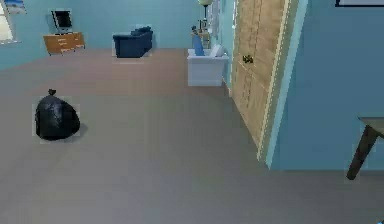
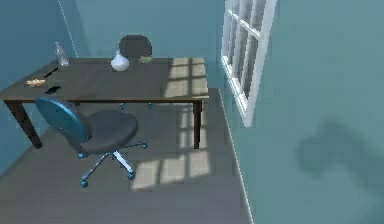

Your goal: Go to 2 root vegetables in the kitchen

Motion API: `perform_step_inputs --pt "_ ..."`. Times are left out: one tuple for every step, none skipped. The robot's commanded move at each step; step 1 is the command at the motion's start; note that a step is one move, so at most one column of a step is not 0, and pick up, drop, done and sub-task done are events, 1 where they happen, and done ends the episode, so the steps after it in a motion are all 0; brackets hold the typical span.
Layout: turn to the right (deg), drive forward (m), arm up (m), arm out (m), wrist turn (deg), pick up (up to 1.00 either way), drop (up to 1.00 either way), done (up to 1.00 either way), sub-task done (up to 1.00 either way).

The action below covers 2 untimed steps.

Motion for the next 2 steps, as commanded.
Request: perform_step_inputs --pt "0.0 0.15 0.00 0.00 0.0 0.00 0.00 0.00 0.00" --pt "-45.0 0.00 0.00 0.00 0.0 0.00 0.00 0.00 0.00"
